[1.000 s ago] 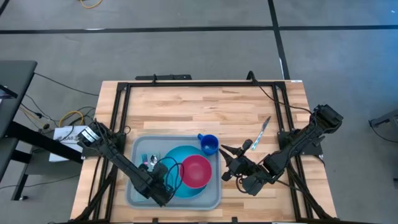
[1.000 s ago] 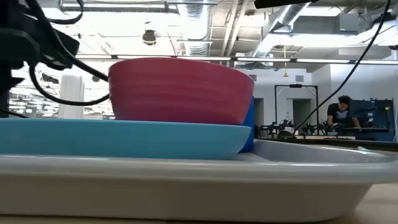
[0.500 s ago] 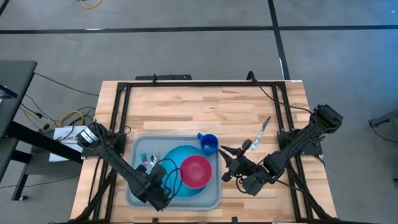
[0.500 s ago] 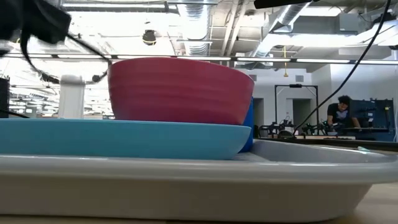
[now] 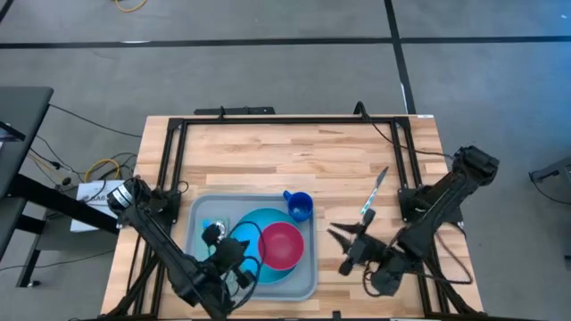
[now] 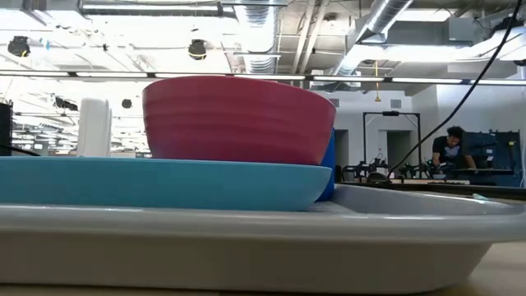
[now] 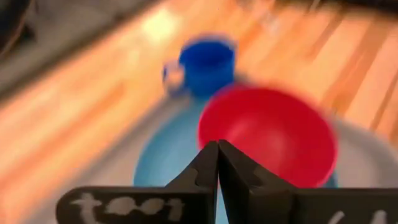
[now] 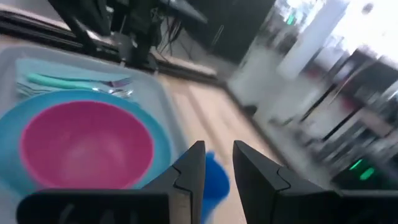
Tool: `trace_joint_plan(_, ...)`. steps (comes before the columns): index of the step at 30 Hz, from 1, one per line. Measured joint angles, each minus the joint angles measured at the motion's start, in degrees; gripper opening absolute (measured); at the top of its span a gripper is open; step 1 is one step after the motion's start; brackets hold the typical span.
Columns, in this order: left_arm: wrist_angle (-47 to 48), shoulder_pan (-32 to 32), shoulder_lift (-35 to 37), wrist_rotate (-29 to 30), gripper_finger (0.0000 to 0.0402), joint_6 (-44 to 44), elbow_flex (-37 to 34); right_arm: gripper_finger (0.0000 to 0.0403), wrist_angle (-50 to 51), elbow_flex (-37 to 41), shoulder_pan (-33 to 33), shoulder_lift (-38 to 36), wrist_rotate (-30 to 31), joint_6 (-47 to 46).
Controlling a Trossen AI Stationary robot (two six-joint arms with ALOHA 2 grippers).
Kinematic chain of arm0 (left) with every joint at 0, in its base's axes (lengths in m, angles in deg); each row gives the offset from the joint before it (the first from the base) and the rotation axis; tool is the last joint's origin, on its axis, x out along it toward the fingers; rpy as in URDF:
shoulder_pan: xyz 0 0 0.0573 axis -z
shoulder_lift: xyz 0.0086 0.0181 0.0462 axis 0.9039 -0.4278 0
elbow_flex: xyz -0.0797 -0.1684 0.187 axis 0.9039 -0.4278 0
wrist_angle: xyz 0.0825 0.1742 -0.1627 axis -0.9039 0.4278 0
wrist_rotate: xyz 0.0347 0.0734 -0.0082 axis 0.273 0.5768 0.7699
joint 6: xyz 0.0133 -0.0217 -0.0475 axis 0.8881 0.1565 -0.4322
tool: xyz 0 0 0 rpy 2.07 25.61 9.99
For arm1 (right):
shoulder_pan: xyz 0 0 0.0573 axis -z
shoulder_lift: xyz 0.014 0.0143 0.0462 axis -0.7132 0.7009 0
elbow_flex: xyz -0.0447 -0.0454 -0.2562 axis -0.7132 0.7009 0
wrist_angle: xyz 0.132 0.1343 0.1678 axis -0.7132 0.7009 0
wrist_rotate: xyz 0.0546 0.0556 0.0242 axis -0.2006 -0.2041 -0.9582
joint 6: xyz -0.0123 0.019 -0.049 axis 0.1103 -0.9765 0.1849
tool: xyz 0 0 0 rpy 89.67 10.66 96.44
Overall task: Set up tray
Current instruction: Put the white patterned knife beside the blue fork on the blue napkin on the gray serving tray
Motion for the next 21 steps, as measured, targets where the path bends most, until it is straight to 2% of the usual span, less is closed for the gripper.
trace_joint_plan(2, -1.6, 0.2, 0.0, 6.6, 0.0, 4.5, 0.2, 0.0077, 11.8, 0.0, -0.2, -3.3, -3.9, -12.9)
trace_joint_plan(4, -2.2, 0.0, 0.0, 10.8, 0.0, 9.4, 0.2, 0.0077, 24.6, 0.0, 0.8, -6.6, -9.5, -26.8)
trace_joint_plan(7, -2.7, -1.4, 0.0, 12.6, 0.0004, 15.5, 0.2, 0.0077, 42.2, 0.1, 3.6, -9.6, -18.0, -47.2)
trace_joint_plan(9, -3.5, -2.9, 0.0, 12.2, 0.0013, 18.3, 0.2, 0.0077, 49.6, 1.1, 5.7, -10.4, -22.6, -55.7)
trace_joint_plan(11, -3.6, -4.6, 0.0, 10.6, 0.0027, 20.9, 0.2, 0.0077, 52.8, 2.4, 7.6, -10.5, -26.9, -58.7)
trace_joint_plan(15, -4.6, -8.7, 0.0, 7.1, 0.0061, 23.0, 0.2, 0.0077, 53.0, 4.3, 10.8, -9.8, -34.6, -58.4)
trace_joint_plan(21, -6.0, -14.5, 0.0, 4.3, 0.0095, 23.2, 0.2, 0.0077, 53.0, 6.8, 16.2, -7.0, -38.7, -66.8)
